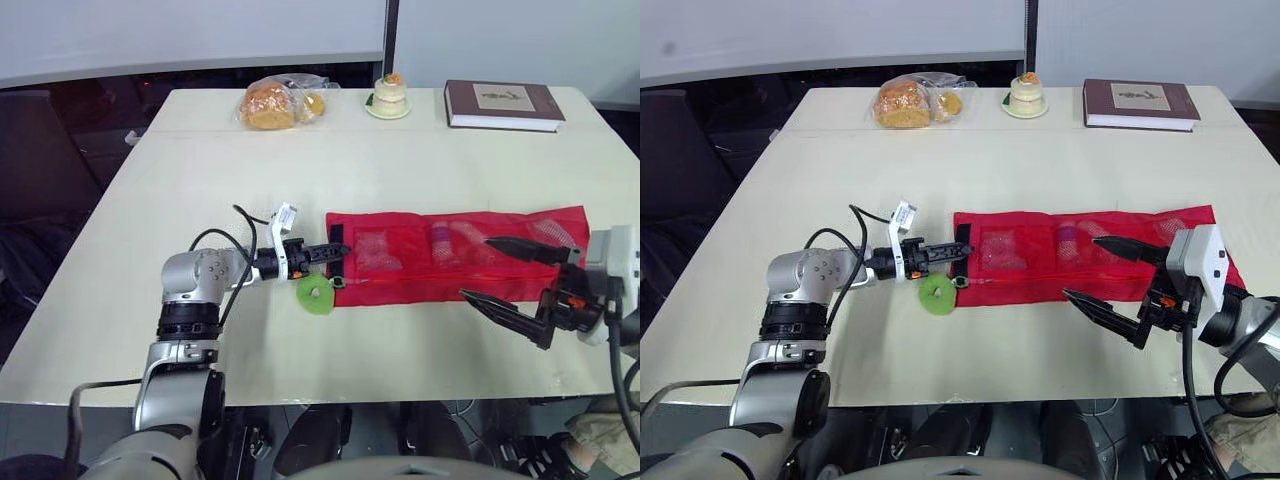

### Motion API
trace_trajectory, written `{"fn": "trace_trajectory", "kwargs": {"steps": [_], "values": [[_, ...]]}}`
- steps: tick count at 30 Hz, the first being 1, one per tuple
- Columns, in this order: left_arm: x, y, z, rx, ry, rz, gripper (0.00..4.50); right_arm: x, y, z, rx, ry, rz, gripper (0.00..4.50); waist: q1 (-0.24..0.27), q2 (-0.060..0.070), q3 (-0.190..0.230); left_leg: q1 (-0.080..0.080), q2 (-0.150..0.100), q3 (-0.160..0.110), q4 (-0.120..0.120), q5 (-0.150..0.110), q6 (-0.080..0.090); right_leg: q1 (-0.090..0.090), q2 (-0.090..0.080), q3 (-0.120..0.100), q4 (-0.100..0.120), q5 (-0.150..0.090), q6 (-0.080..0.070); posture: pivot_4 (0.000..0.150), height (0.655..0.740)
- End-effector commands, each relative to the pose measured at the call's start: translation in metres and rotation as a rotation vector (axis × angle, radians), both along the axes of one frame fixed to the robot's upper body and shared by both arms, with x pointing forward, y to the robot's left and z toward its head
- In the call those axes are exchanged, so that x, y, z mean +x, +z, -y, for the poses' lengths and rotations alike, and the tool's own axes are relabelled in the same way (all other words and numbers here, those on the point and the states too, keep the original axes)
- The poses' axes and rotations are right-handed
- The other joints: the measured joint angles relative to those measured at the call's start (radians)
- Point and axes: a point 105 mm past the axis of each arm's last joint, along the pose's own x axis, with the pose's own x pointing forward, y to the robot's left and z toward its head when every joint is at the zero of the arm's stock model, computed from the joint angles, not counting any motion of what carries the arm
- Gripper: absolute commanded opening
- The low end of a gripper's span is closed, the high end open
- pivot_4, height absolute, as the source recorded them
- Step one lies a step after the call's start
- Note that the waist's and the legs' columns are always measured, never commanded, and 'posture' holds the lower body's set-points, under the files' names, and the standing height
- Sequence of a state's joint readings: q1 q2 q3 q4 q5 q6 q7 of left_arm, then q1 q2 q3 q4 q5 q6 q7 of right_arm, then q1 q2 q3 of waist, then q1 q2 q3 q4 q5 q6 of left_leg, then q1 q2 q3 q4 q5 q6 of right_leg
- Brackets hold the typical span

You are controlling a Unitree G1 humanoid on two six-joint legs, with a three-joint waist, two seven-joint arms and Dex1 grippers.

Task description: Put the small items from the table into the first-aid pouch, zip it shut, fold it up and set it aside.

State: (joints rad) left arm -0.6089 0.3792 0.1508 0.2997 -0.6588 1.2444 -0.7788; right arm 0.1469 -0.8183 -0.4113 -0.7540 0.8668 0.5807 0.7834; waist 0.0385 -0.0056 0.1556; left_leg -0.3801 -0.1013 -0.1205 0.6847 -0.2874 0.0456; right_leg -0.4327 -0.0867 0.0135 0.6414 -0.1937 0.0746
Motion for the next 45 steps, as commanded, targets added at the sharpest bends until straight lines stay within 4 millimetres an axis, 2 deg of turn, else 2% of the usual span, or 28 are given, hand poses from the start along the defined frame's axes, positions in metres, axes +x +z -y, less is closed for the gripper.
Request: {"fn": "trace_trajectory", "kwargs": {"steps": [1, 4, 5, 7, 13, 17, 20, 23, 29, 34, 38, 43, 45], "values": [[-0.001, 0.006, 0.001, -0.066, -0.006, -0.02, 1.45, -0.005, 0.008, -0.006, -0.001, 0.017, 0.054, 4.5, -0.001, 0.0, 0.0, 0.0, 0.0, 0.0, 0.0, 0.0, 0.0, 0.0, 0.0, 0.0, 0.0, 0.0, 0.0, 0.15, 0.7289], [-0.002, 0.011, 0.002, -0.094, -0.016, -0.023, 0.14, -0.004, 0.008, -0.007, 0.002, 0.018, 0.055, 4.5, 0.0, -0.001, 0.0, 0.0, 0.0, 0.0, 0.0, 0.0, 0.0, 0.0, 0.0, 0.0, 0.0, 0.0, 0.0, 0.15, 0.7289], [-0.003, 0.012, 0.002, -0.102, -0.02, -0.023, 0.04, -0.003, 0.007, -0.008, 0.002, 0.016, 0.052, 4.5, 0.0, -0.001, 0.0, 0.0, 0.0, 0.0, 0.0, 0.0, 0.0, 0.0, 0.0, 0.0, 0.0, 0.0, 0.0, 0.15, 0.7289], [-0.003, 0.014, 0.002, -0.116, -0.014, -0.029, 0.04, -0.001, 0.004, -0.012, 0.003, 0.017, 0.037, 4.5, -0.001, -0.001, 0.0, 0.0, 0.0, 0.0, 0.0, 0.0, 0.0, 0.0, -0.001, 0.0, 0.0, 0.0, 0.0, 0.15, 0.7289], [0.005, 0.019, 0.006, -0.151, 0.025, -0.038, 0.04, 0.007, -0.009, -0.042, 0.034, 0.087, -0.02, 4.5, -0.001, -0.001, 0.0, -0.001, 0.001, 0.0, 0.0, 0.0, 0.0, -0.001, -0.001, 0.0, 0.0, 0.0, 0.0, 0.15, 0.7289], [0.014, 0.029, 0.021, -0.201, 0.04, -0.048, 0.04, 0.021, -0.018, -0.076, 0.03, 0.17, -0.028, 4.5, 0.001, -0.001, 0.001, -0.001, 0.0, 0.0, 0.001, 0.0, 0.0, -0.001, 0.0, 0.0, 0.0, 0.0, 0.0, 0.15, 0.7289], [0.017, 0.031, 0.033, -0.193, 0.023, -0.048, 0.04, 0.03, -0.034, -0.103, -0.032, 0.261, -0.048, 4.5, -0.005, -0.002, 0.001, -0.002, 0.0, -0.001, 0.001, 0.0, -0.001, -0.002, 0.0, -0.001, 0.0, 0.0, 0.0, 0.15, 0.7289], [0.023, 0.026, 0.036, -0.158, 0.042, -0.062, 0.04, 0.039, -0.047, -0.128, -0.088, 0.336, -0.069, 4.5, -0.02, -0.002, 0.001, -0.002, 0.0, -0.001, 0.001, 0.0, -0.001, -0.003, 0.001, -0.001, 0.0, 0.0, 0.0, 0.15, 0.7289], [0.029, 0.028, 0.038, -0.151, 0.046, -0.07, 0.04, 0.059, -0.063, -0.162, -0.158, 0.406, -0.078, 4.5, -0.029, -0.002, 0.001, -0.002, 0.0, -0.001, 0.0, 0.0, -0.001, -0.004, 0.002, -0.001, 0.0, 0.0, 0.0, 0.15, 0.7289], [0.032, 0.03, 0.034, -0.145, 0.052, -0.071, 0.04, 0.069, -0.083, -0.171, -0.282, 0.407, -0.088, 4.5, -0.03, -0.002, 0.001, -0.003, -0.001, -0.001, 0.0, 0.0, -0.001, -0.004, 0.002, -0.001, 0.0, 0.0, 0.0, 0.15, 0.7289], [0.035, 0.03, 0.03, -0.143, 0.062, -0.072, 0.04, 0.086, -0.104, -0.16, -0.415, 0.278, -0.117, 4.5, -0.037, -0.002, 0.001, -0.004, -0.001, -0.001, 0.0, 0.001, -0.001, -0.006, 0.002, 0.0, 0.001, 0.0, 0.0, 0.15, 0.7289], [0.035, 0.029, 0.027, -0.14, 0.067, -0.07, 0.04, 0.082, -0.117, -0.148, -0.504, 0.255, -0.161, 4.5, -0.045, -0.002, 0.001, -0.005, -0.001, -0.001, 0.0, 0.001, -0.001, -0.007, 0.001, 0.0, 0.001, 0.0, 0.0, 0.15, 0.7289], [0.038, 0.03, 0.025, -0.152, 0.081, -0.075, 0.0, 0.076, -0.12, -0.148, -0.539, 0.293, -0.167, 4.08, -0.045, -0.002, 0.001, -0.005, -0.001, -0.001, 0.0, 0.001, -0.001, -0.007, 0.001, 0.0, 0.001, 0.0, 0.0, 0.15, 0.7289]]}}
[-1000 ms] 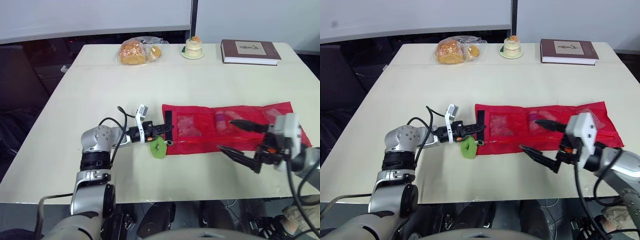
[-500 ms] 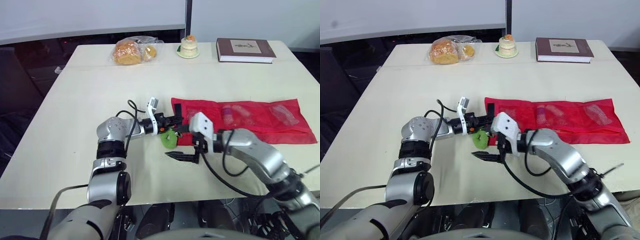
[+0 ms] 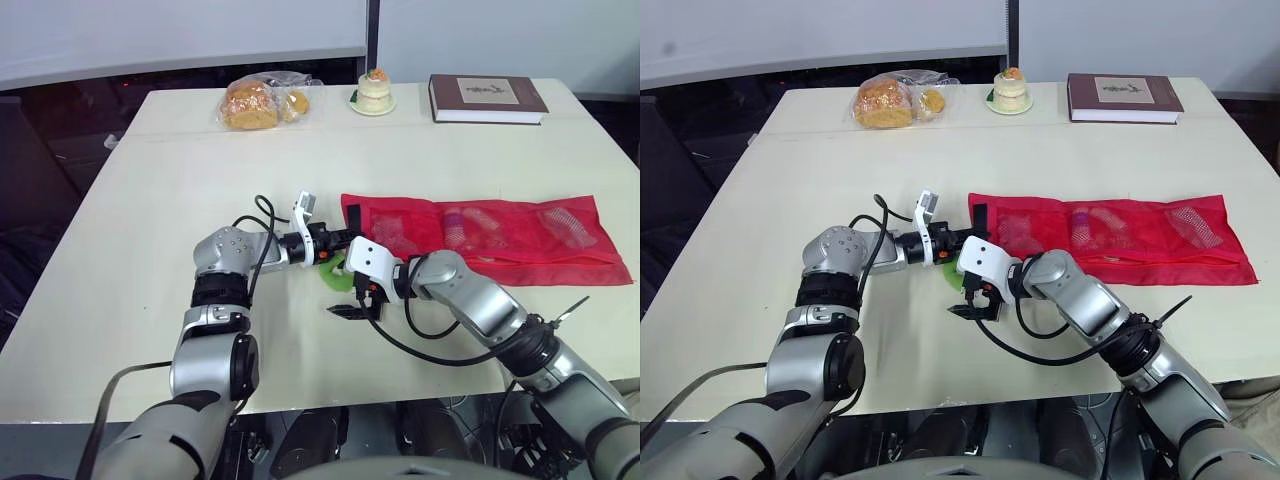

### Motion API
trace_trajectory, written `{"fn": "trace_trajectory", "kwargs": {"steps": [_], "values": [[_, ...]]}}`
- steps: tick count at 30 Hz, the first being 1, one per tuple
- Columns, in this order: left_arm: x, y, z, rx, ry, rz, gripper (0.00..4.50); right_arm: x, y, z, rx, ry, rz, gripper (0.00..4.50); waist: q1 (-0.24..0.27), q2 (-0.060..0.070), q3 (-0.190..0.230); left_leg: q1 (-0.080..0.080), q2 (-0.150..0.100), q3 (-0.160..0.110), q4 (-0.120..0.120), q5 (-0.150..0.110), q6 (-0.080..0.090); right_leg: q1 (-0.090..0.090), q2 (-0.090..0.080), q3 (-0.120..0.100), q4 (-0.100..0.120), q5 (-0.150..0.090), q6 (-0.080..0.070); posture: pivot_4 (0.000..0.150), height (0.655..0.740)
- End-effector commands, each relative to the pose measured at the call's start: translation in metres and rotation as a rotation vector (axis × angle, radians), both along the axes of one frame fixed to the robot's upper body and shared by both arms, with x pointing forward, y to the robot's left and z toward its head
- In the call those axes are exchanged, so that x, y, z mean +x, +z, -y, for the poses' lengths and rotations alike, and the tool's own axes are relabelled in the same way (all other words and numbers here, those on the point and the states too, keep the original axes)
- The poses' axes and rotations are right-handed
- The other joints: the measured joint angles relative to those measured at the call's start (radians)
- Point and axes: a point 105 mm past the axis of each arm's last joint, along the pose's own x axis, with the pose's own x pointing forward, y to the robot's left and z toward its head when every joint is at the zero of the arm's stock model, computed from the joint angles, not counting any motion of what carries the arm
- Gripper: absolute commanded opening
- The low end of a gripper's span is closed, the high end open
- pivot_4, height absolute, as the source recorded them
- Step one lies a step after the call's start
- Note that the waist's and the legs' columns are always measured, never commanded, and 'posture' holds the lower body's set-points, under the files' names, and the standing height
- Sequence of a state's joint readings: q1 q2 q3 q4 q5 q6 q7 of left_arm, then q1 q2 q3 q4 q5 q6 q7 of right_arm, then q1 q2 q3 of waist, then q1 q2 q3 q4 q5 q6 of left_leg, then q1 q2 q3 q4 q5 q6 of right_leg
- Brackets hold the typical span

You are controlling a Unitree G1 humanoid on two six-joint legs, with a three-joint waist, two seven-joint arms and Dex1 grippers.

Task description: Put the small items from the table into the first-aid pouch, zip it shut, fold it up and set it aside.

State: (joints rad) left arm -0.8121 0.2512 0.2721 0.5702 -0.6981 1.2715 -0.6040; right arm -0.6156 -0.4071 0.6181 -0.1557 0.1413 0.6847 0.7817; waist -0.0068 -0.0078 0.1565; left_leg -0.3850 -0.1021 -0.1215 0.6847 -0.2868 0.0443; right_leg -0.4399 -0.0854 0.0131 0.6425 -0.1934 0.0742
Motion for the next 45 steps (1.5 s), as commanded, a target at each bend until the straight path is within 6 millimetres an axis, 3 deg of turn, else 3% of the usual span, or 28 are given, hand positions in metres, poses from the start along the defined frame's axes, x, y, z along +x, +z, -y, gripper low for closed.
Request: {"fn": "trace_trajectory", "kwargs": {"steps": [1, 11, 16, 20, 25, 33, 45], "values": [[0.009, 0.016, -0.006, -0.034, 0.024, 0.049, 0.0, -0.005, -0.017, 0.012, -0.107, 0.006, -0.031, 3.77, 0.0, 0.0, 0.0, 0.0, 0.0, 0.0, 0.0, 0.0, 0.0, 0.0, 0.0, 0.0, 0.0, 0.0, 0.0, 0.15, 0.7289], [0.01, 0.014, -0.008, -0.045, 0.028, 0.036, 0.0, 0.006, -0.026, 0.022, -0.201, 0.021, 0.053, 0.06, -0.004, 0.0, -0.001, 0.001, 0.0, 0.0, 0.0, 0.0, 0.0, 0.0, 0.0, 0.0, 0.0, 0.0, 0.0, 0.15, 0.7289], [0.007, 0.009, -0.011, -0.029, 0.03, 0.036, 0.0, 0.007, -0.019, 0.027, -0.151, -0.002, 0.048, 0.06, -0.003, 0.0, -0.001, 0.001, 0.0, 0.0, 0.0, 0.0, 0.0, 0.0, 0.0, 0.0, 0.0, 0.0, 0.0, 0.15, 0.7289], [0.007, 0.004, -0.018, 0.015, 0.032, 0.069, 0.0, -0.003, 0.012, 0.024, 0.088, 0.001, -0.016, 0.06, -0.005, 0.0, -0.001, 0.0, 0.0, 0.0, 0.0, 0.0, 0.0, 0.0, 0.0, 0.0, 0.0, 0.0, 0.0, 0.15, 0.7289], [0.001, -0.001, -0.025, 0.059, 0.008, 0.109, 0.0, -0.008, 0.039, 0.04, 0.276, -0.067, -0.023, 0.06, -0.011, 0.0, -0.001, 0.0, 0.001, 0.001, -0.002, 0.0, 0.0, -0.001, -0.001, 0.002, 0.0, 0.0, 0.0, 0.15, 0.7289], [-0.016, -0.018, -0.044, 0.225, -0.079, 0.218, 0.0, 0.012, 0.059, 0.104, 0.581, -0.531, -0.038, 0.06, -0.01, 0.0, -0.001, 0.001, 0.002, 0.002, -0.004, 0.0, 0.0, -0.002, -0.001, 0.005, 0.0, 0.0, 0.0, 0.15, 0.7289], [-0.021, -0.02, -0.087, 0.422, -0.091, 0.345, 0.0, -0.001, 0.041, 0.186, 0.56, -0.946, 0.006, 0.06, -0.01, 0.001, -0.001, 0.001, 0.002, 0.005, -0.007, 0.0, -0.001, -0.004, 0.0, 0.007, 0.0, 0.0, 0.0, 0.15, 0.7289]]}}
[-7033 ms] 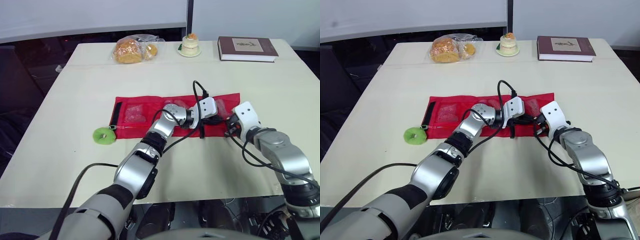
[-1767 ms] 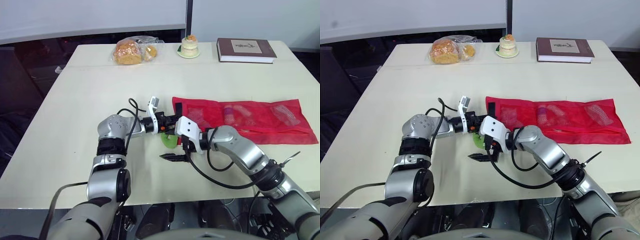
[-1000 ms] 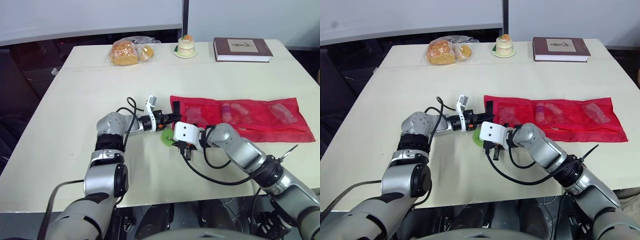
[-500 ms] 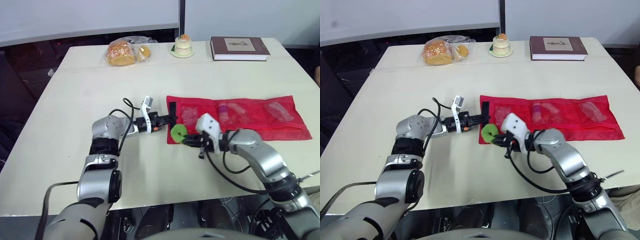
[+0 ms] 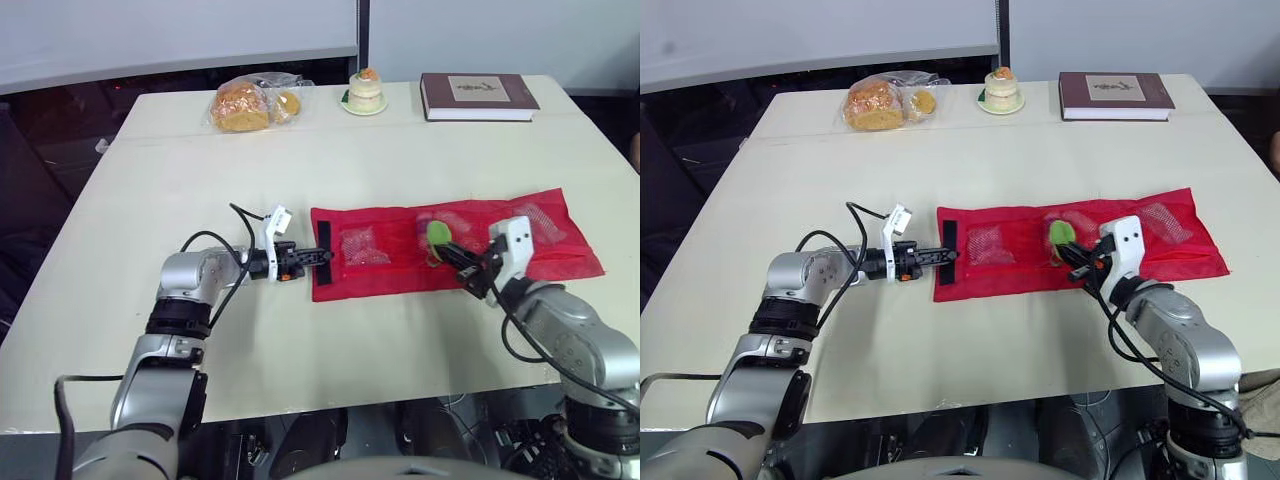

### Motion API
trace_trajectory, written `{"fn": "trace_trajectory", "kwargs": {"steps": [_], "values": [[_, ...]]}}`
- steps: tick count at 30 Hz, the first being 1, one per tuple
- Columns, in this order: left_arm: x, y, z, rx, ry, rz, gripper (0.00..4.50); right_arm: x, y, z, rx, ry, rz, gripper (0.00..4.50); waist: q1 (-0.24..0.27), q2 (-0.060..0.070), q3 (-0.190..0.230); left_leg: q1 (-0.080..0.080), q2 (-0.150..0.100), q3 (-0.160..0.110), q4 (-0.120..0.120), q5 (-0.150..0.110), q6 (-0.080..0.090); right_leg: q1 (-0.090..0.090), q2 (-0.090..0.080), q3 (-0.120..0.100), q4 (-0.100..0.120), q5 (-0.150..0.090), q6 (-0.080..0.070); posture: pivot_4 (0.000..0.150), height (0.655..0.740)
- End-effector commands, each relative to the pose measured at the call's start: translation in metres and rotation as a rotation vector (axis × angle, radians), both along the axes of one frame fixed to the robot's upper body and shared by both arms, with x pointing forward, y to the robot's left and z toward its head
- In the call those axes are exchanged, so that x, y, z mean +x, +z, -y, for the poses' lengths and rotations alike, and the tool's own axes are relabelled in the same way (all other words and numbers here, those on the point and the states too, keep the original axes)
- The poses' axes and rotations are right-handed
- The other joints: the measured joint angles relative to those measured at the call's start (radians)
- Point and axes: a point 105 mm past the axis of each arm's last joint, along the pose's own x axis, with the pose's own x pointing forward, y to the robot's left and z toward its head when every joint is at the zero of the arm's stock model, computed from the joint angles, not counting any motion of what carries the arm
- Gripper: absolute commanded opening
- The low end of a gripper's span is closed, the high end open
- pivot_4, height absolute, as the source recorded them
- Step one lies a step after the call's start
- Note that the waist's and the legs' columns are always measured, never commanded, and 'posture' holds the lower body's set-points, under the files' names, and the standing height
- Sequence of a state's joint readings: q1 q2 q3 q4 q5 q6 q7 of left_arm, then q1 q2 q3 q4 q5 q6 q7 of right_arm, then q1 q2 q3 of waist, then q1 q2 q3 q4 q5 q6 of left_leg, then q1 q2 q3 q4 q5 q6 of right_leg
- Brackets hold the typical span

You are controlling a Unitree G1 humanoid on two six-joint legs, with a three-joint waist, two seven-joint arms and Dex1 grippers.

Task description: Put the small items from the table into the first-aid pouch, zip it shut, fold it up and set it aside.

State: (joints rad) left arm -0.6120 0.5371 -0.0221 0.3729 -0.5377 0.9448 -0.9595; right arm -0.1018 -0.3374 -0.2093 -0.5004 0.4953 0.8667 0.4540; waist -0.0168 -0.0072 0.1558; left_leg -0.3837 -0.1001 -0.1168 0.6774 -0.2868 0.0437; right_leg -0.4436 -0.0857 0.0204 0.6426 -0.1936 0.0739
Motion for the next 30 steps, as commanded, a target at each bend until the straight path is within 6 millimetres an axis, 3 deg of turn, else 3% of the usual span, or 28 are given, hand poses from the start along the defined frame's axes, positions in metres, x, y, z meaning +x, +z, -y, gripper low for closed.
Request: {"fn": "trace_trajectory", "kwargs": {"steps": [1, 8, 12, 15, 23, 30], "values": [[0.001, -0.001, -0.03, 0.114, 0.044, 0.042, 0.0, -0.004, 0.008, 0.037, -0.052, -0.149, 0.045, 0.06, 0.001, 0.0, 0.0, 0.0, 0.0, 0.0, 0.0, 0.0, 0.0, 0.0, 0.0, 0.0, 0.0, 0.0, 0.0, 0.15, 0.7289], [0.016, 0.006, -0.09, 0.298, 0.181, 0.115, 0.0, -0.008, -0.001, 0.103, -0.156, -0.409, 0.035, 0.06, -0.001, 0.0, 0.0, 0.002, 0.0, 0.002, -0.001, 0.0, 0.0, 0.0, 0.001, 0.002, 0.0, 0.0, 0.0, 0.15, 0.7289], [0.019, 0.008, -0.107, 0.341, 0.219, 0.12, 0.0, -0.01, -0.005, 0.133, -0.198, -0.546, 0.027, 0.06, -0.002, 0.0, 0.0, 0.003, 0.001, 0.003, -0.004, 0.0, 0.0, 0.0, 0.001, 0.003, 0.0, 0.0, 0.0, 0.15, 0.7289], [0.02, 0.009, -0.108, 0.334, 0.225, 0.118, 0.0, -0.011, -0.005, 0.152, -0.228, -0.634, 0.028, 0.06, -0.001, 0.0, 0.0, 0.003, 0.001, 0.004, -0.004, 0.0, 0.0, 0.0, 0.001, 0.003, 0.0, 0.0, 0.0, 0.15, 0.7289], [0.01, 0.014, -0.084, 0.225, 0.142, 0.074, 0.0, -0.014, -0.002, 0.181, -0.327, -0.783, 0.057, 0.06, 0.003, 0.001, 0.0, 0.002, 0.0, 0.003, -0.004, 0.0, 0.0, 0.0, 0.001, 0.003, 0.0, 0.0, 0.0, 0.15, 0.7289], [0.009, 0.017, -0.082, 0.193, 0.15, 0.05, 0.0, -0.014, 0.006, 0.191, -0.361, -0.826, 0.102, 0.06, 0.007, 0.001, 0.0, 0.002, -0.001, 0.003, -0.004, 0.001, 0.0, 0.0, 0.002, 0.002, 0.0, 0.0, 0.0, 0.15, 0.7289]]}}
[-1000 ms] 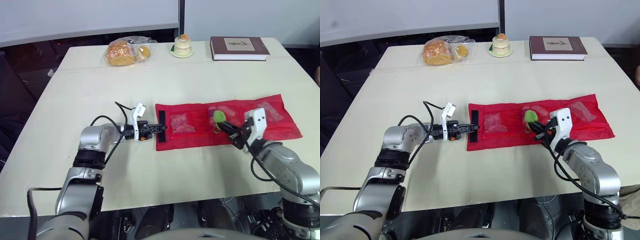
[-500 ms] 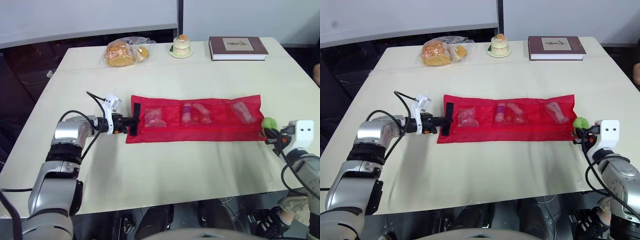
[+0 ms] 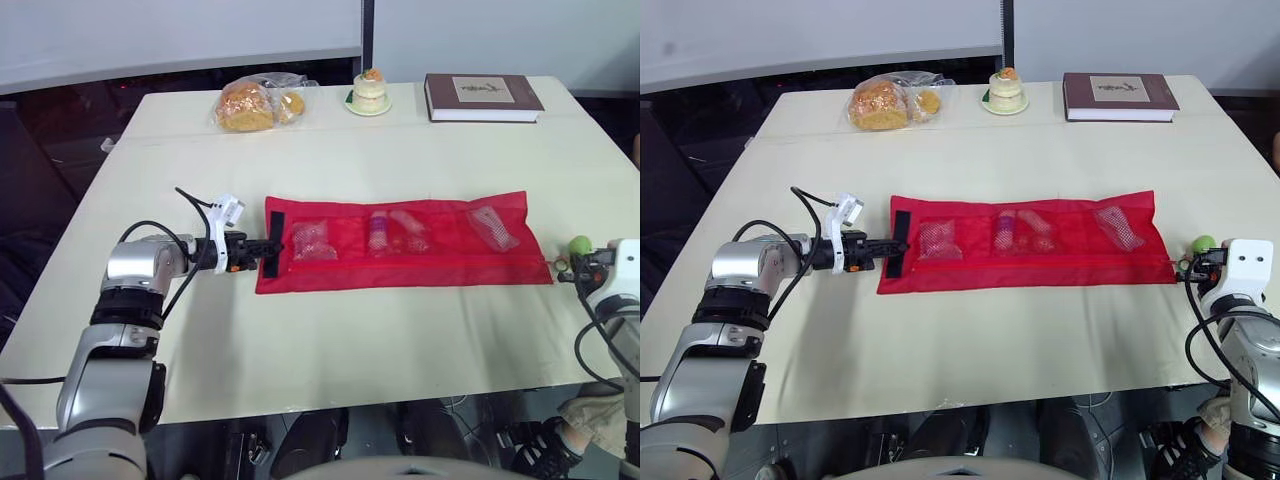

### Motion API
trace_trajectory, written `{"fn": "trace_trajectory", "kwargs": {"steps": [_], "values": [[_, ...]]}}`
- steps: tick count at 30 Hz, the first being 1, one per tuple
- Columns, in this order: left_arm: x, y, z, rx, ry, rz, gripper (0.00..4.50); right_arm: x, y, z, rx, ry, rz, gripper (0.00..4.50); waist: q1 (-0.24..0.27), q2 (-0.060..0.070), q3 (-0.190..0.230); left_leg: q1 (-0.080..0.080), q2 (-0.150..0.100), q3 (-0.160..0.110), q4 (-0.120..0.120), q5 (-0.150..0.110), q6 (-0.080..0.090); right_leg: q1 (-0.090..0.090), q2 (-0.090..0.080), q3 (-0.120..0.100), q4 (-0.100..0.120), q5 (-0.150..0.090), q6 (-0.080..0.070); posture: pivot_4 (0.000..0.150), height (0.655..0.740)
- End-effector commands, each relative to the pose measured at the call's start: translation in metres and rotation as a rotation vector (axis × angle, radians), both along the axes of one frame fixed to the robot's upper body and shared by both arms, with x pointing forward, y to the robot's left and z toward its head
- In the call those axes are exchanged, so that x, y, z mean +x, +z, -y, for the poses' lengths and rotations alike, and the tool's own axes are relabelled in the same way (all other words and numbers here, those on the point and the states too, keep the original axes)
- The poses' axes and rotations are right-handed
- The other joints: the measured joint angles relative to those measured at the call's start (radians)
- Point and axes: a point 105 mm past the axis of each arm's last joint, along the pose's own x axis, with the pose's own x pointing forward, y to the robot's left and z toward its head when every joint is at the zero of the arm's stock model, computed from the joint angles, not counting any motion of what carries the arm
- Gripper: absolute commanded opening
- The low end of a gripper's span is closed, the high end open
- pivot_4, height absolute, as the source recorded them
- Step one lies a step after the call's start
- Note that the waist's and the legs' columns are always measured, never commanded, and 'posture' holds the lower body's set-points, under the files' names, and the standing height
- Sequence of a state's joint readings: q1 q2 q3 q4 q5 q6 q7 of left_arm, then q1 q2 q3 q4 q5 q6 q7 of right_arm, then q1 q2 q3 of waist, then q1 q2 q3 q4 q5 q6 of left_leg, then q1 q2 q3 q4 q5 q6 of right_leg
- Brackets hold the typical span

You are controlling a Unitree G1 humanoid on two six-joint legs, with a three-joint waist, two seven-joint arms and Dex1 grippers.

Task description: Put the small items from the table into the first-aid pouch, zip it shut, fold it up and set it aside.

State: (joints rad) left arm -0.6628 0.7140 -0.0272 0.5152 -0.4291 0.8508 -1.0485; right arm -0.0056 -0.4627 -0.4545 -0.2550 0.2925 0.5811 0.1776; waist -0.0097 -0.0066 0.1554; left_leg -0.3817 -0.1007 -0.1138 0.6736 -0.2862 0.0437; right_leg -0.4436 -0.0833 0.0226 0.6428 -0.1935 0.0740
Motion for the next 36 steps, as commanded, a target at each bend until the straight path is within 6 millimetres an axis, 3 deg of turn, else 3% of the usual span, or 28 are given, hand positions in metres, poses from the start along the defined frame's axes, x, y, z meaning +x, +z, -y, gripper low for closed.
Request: {"fn": "trace_trajectory", "kwargs": {"steps": [1, 5, 6, 7, 11, 12, 13, 17, 18, 21, 25, 30, 36], "values": [[0.0, 0.007, -0.013, 0.017, 0.043, 0.01, 0.0, -0.01, 0.016, 0.026, -0.058, -0.079, 0.031, 0.06, -0.001, 0.0, 0.0, 0.0, 0.0, 0.0, 0.0, 0.0, 0.0, 0.0, 0.0, 0.0, 0.0, 0.0, 0.0, 0.15, 0.7289], [-0.002, 0.005, -0.013, 0.03, 0.039, 0.008, 0.0, -0.013, 0.021, 0.026, -0.082, -0.042, 0.025, 0.06, -0.001, 0.0, 0.0, 0.0, 0.0, 0.0, 0.0, 0.0, 0.0, 0.0, 0.0, 0.0, 0.0, 0.0, 0.0, 0.15, 0.7289], [-0.003, 0.003, -0.015, 0.052, 0.039, 0.017, 0.33, -0.015, 0.023, 0.022, -0.053, -0.006, 0.032, 0.4, -0.001, 0.0, 0.0, 0.0, 0.0, 0.0, 0.0, 0.0, 0.0, 0.0, 0.0, 0.0, 0.0, 0.0, 0.0, 0.15, 0.7289], [-0.003, 0.002, -0.017, 0.069, 0.039, 0.027, 0.33, -0.017, 0.026, 0.019, -0.031, 0.025, 0.039, 0.4, 0.0, 0.0, 0.0, 0.0, 0.0, 0.0, 0.0, 0.0, 0.0, 0.0, 0.0, 0.0, 0.0, 0.0, 0.0, 0.15, 0.7289], [-0.003, 0.012, -0.024, 0.086, 0.038, 0.102, 1.87, -0.027, 0.028, 0.009, 0.049, 0.092, 0.053, 2.1, -0.002, 0.0, 0.0, 0.0, 0.0, 0.0, 0.0, 0.0, 0.0, 0.0, -0.003, 0.0, 0.0, 0.0, 0.0, 0.15, 0.7289], [-0.004, 0.018, -0.025, 0.085, 0.031, 0.132, 2.31, -0.03, 0.028, 0.009, 0.061, 0.098, 0.052, 2.56, -0.003, 0.0, 0.0, 0.001, 0.001, 0.0, 0.0, 0.0, 0.0, 0.0, -0.003, 0.0, 0.0, 0.0, 0.0, 0.15, 0.7289], [-0.005, 0.024, -0.027, 0.093, 0.023, 0.17, 2.43, -0.035, 0.028, 0.008, 0.078, 0.103, 0.053, 2.69, -0.005, 0.0, 0.0, 0.001, 0.001, 0.0, 0.0, 0.0, 0.0, 0.0, -0.002, 0.0, 0.0, 0.0, 0.0, 0.15, 0.7289], [-0.014, 0.052, -0.029, 0.149, -0.085, 0.348, 4.11, -0.05, 0.027, -0.002, 0.211, 0.135, 0.064, 4.45, -0.004, 0.0, 0.0, 0.0, 0.002, 0.0, -0.003, 0.0, 0.0, -0.001, -0.003, 0.001, -0.001, 0.0, 0.0, 0.15, 0.7289], [-0.018, 0.061, -0.025, 0.147, -0.126, 0.395, 4.44, -0.053, 0.026, -0.009, 0.251, 0.159, 0.059, 4.5, -0.002, 0.0, 0.0, -0.001, 0.002, 0.0, -0.003, 0.0, 0.0, -0.002, -0.003, 0.001, -0.001, 0.0, 0.0, 0.15, 0.7289], [-0.031, 0.081, -0.012, 0.129, -0.241, 0.488, 4.44, -0.06, 0.02, -0.03, 0.376, 0.224, 0.032, 4.5, 0.005, 0.0, 0.0, -0.001, 0.001, 0.0, -0.002, 0.0, 0.0, -0.001, -0.004, 0.001, -0.001, 0.0, 0.0, 0.15, 0.7289], [-0.048, 0.102, 0.024, 0.097, -0.429, 0.587, 4.44, -0.06, 0.005, -0.048, 0.514, 0.203, -0.001, 4.5, 0.009, 0.0, 0.0, 0.0, 0.001, -0.001, -0.002, 0.0, 0.0, 0.001, -0.004, 0.0, -0.001, 0.0, 0.0, 0.15, 0.7289], [-0.07, 0.114, 0.064, 0.067, -0.625, 0.647, 4.44, -0.053, -0.01, -0.045, 0.663, 0.072, 0.017, 4.5, 0.004, 0.001, 0.0, 0.0, 0.001, -0.001, -0.002, 0.0, 0.0, 0.0, -0.004, 0.0, -0.001, 0.0, 0.0, 0.15, 0.7289], [-0.098, 0.123, 0.09, 0.015, -0.817, 0.607, 4.44, -0.04, -0.006, -0.039, 0.782, 0.033, 0.073, 4.5, -0.002, 0.001, 0.0, 0.0, 0.001, 0.0, -0.003, 0.0, 0.0, 0.0, -0.002, 0.0, -0.001, 0.0, 0.0, 0.15, 0.7289]]}}
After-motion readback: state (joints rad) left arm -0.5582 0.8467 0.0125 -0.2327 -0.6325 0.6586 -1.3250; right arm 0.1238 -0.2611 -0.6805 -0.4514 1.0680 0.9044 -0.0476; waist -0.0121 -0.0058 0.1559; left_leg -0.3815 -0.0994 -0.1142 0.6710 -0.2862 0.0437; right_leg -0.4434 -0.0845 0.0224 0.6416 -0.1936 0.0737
